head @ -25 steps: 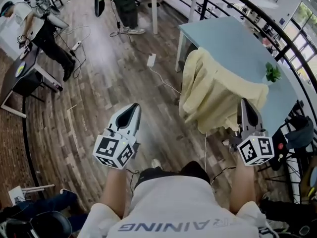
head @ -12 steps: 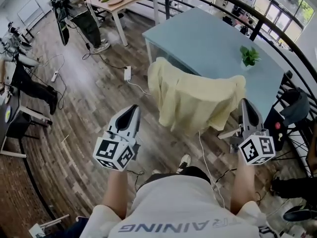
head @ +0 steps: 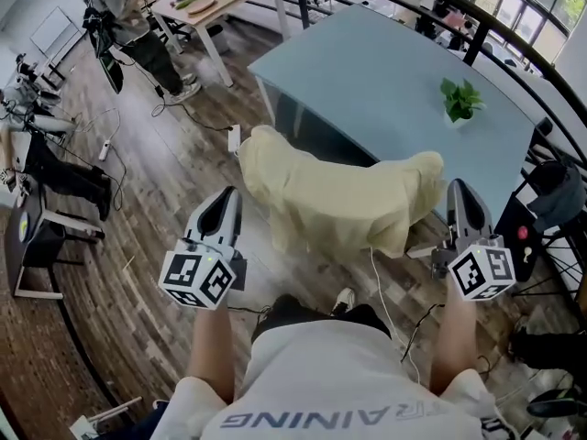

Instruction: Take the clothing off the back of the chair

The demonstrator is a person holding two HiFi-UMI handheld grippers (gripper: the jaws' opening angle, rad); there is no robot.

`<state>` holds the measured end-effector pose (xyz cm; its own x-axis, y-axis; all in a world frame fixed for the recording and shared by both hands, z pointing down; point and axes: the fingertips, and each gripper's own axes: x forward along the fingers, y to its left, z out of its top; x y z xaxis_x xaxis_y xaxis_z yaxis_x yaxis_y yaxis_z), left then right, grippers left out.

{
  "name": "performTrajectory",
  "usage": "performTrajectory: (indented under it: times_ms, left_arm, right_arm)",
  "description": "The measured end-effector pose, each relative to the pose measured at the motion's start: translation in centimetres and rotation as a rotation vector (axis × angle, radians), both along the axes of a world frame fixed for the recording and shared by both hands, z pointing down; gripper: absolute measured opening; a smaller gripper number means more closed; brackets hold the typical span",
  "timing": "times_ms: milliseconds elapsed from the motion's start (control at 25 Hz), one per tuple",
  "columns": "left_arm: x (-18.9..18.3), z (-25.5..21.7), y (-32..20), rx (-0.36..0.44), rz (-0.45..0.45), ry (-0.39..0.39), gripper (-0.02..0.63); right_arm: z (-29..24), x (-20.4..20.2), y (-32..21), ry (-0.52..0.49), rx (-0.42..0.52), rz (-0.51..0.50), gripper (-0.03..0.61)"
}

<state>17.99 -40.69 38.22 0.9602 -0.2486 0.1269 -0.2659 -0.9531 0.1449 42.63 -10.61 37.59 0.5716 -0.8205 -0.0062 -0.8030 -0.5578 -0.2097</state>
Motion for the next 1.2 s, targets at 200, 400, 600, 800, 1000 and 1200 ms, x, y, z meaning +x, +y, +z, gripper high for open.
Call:
performTrajectory:
  times_ms: [200,400,600,800,1000,1200]
  left_arm:
    - [2.2,0.1,-1.4,-0.010,0.031,-0.011,0.044]
    - [4.7,-0.3,-5.5,-0.021,0.096,-0.074,0.044]
    - [8.6,0.6,-7.4,-0.136,0.340,-0.211,0.058]
    - [12.2,2.3,-8.5,-0.264,0.571,-0.413,0.195]
    - [14.6,4.5,-9.2,-0.433,0.753,-0.601,0.198]
    - [16.1,5.8,-8.8,-0.605,0.826,-0.684,0.207]
  right_arm:
    - [1.5,1.9,0.0,-0.059,-0.043,-0.001,0.023]
    - [1.8,3.2,-1.6,-0.131,-0.099,-0.066,0.025]
    - [2.3,4.6,-3.1,-0.166,-0.249,-0.080,0.100]
    - [2.7,6.3,-5.1,-0.188,-0.373,-0.203,0.150]
    - [4.6,7.3,-5.8,-0.321,-0.486,-0.427,0.202]
    - [8.1,8.5,-5.2,-0.474,-0.573,-0.466,0.245]
